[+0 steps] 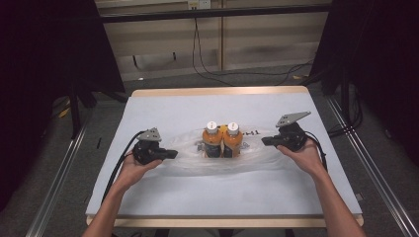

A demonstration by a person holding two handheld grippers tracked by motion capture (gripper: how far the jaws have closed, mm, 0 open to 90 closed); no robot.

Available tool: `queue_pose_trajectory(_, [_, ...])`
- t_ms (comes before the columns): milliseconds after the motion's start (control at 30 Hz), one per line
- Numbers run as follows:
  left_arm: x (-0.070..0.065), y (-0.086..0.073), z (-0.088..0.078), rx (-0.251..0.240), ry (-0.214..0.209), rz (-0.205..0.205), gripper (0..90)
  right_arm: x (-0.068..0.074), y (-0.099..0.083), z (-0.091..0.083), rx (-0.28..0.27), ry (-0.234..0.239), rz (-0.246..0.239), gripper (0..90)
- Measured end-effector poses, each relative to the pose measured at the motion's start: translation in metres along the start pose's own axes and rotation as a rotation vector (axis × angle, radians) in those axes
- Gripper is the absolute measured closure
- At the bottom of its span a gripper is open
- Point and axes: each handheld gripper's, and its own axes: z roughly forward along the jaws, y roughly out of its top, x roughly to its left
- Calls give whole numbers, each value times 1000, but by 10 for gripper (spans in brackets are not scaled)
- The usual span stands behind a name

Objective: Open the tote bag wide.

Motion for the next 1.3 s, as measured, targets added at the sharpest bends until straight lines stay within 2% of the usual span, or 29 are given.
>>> queue_pose_trajectory(133, [-4, 6, -4, -27, 5, 14, 900, 5, 4, -1, -22, 16, -11, 900])
queue_pose_trajectory(267, [-11, 13, -8, -100, -25, 12, 886, 9, 9, -2, -45, 37, -14, 900])
queue_pose_trajectory(367, [-14, 16, -7, -113, -18, 2, 872, 11, 12, -1, -49, 46, -13, 900])
queue_pose_trajectory(533, [-20, 20, -1, -120, -12, 13, 840, 19, 20, 2, -66, 70, -28, 900])
queue_pose_trajectory(600, [-24, 23, 4, -125, -32, 8, 828, 21, 24, 4, -72, 78, -32, 900])
queue_pose_trajectory(733, [-33, 30, 11, -130, -43, 21, 820, 24, 31, 8, -86, 93, -35, 900])
queue_pose_trajectory(933, [-49, 43, 22, -164, -65, 43, 900, 27, 46, 17, -98, 109, -49, 900])
queue_pose_trajectory(1000, [-53, 48, 27, -161, -76, 55, 900, 25, 49, 21, -93, 100, -50, 900])
queue_pose_trajectory(1067, [-57, 52, 34, -157, -88, 66, 900, 21, 50, 24, -102, 121, -30, 900])
queue_pose_trajectory(1100, [-59, 54, 37, -155, -90, 70, 900, 17, 53, 31, -83, 118, -33, 900])
queue_pose_trajectory(1300, [-71, 66, 58, -139, -107, 81, 900, 12, 59, 46, -68, 141, -26, 900])
